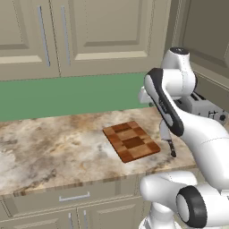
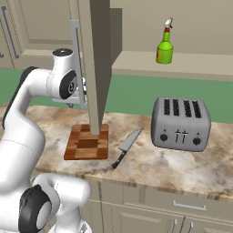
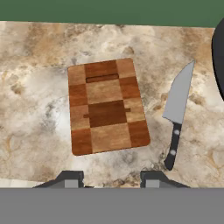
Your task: Move the cutting board and knife to the sink. Then move spray from the cabinet to the counter.
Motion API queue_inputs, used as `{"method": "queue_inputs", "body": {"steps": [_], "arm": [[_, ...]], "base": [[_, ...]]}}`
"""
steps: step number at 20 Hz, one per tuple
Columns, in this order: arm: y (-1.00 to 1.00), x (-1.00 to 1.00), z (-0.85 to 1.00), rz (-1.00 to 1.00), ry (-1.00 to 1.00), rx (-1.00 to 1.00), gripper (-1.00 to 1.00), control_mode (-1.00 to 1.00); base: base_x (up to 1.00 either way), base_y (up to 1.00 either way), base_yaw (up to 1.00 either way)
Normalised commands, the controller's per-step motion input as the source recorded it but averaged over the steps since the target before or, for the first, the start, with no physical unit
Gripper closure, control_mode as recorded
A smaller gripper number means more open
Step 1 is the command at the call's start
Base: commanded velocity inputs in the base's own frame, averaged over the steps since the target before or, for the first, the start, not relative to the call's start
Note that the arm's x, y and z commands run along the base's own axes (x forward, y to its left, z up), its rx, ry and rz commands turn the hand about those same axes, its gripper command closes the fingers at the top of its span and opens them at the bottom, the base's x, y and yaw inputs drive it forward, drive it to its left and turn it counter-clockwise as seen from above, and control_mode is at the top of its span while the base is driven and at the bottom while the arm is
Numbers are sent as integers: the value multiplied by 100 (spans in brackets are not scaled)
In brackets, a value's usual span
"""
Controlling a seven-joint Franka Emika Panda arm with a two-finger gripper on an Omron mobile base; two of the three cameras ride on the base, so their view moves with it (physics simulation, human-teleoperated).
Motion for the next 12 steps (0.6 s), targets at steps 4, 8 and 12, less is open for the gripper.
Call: {"method": "queue_inputs", "body": {"steps": [4, 8, 12], "arm": [[0, 0, -24, 0, 0, -4, -100, -100], [0, -3, -62, 0, -1, -10, -100, -100], [3, -1, -65, 0, 0, -8, -100, -100]], "base": [[0, 0, 0], [0, 0, 0], [0, 0, 0]]}}
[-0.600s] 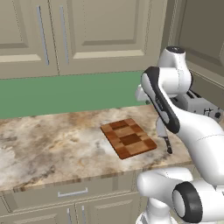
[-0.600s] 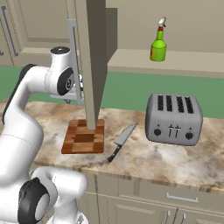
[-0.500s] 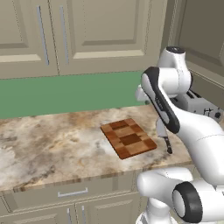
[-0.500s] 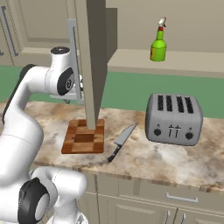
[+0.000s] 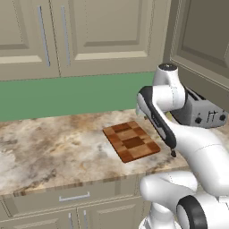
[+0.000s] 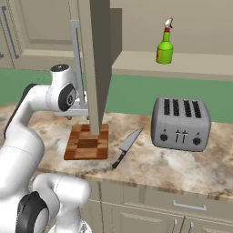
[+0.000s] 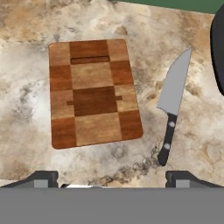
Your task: Move the cutting board and knife to the sink. Then move spray from the cabinet to the counter.
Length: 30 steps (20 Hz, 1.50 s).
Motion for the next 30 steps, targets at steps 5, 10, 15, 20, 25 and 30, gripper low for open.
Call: {"method": "queue_inputs", "body": {"steps": [5, 10, 15, 20, 25, 30], "arm": [[12, 19, -26, 0, 2, 0, -100, -100], [36, 50, -19, 0, 0, 2, -100, -100], [42, 55, -18, 0, 0, 0, -100, -100], [32, 52, -21, 0, 2, 0, -100, -100], [7, 46, -27, 0, 3, 2, -100, -100], [1, 48, -24, 0, 2, 6, -100, -100]], "base": [[0, 0, 0], [0, 0, 0], [0, 0, 0], [0, 0, 0], [0, 0, 0], [0, 0, 0]]}}
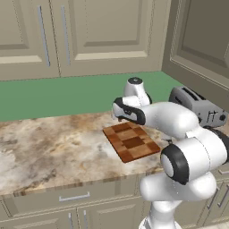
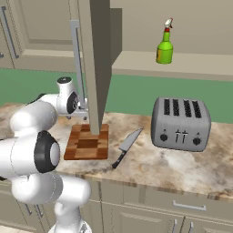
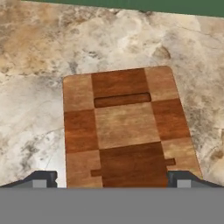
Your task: Move the cutting board and knife to the sink. Then move spray from the cabinet to the counter.
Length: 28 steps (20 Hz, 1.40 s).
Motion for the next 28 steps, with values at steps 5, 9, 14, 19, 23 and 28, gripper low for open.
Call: {"method": "queue_inputs", "body": {"steps": [5, 9, 14, 19, 23, 28], "arm": [[0, 28, -6, 0, 0, 6, -100, -100], [-35, -19, -8, -8, -1, 0, -100, -100], [-56, -80, -34, -19, -3, 0, -100, -100], [-42, -67, -31, -19, 0, 0, -100, -100], [-25, -38, -26, -14, 0, -6, -100, -100], [-26, -3, -8, -8, 7, -17, -100, -100]], "base": [[0, 0, 0], [0, 0, 0], [0, 0, 0], [0, 0, 0], [0, 0, 0], [0, 0, 0]]}}
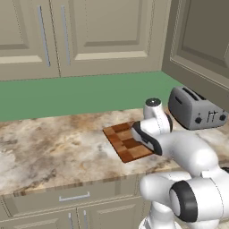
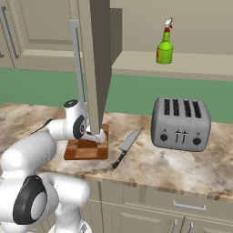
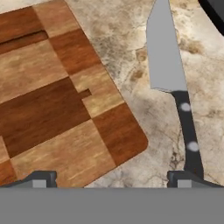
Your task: Move the cutting board and knife to the sink. Then move spray from the cabinet to the counter.
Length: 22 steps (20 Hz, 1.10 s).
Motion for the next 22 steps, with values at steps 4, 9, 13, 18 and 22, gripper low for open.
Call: {"method": "queue_inputs", "body": {"steps": [4, 9, 13, 18, 22], "arm": [[-36, 0, -15, -4, 8, -12, -100, -100], [-54, -1, -8, -5, 10, -3, -100, -100], [-56, -14, -12, -7, 7, 0, -100, -100], [-50, -37, -17, -10, 0, 0, -100, -100], [-13, -20, -46, -4, 0, 0, -100, -100]], "base": [[0, 0, 0], [0, 0, 0], [0, 0, 0], [0, 0, 0], [0, 0, 0]]}}
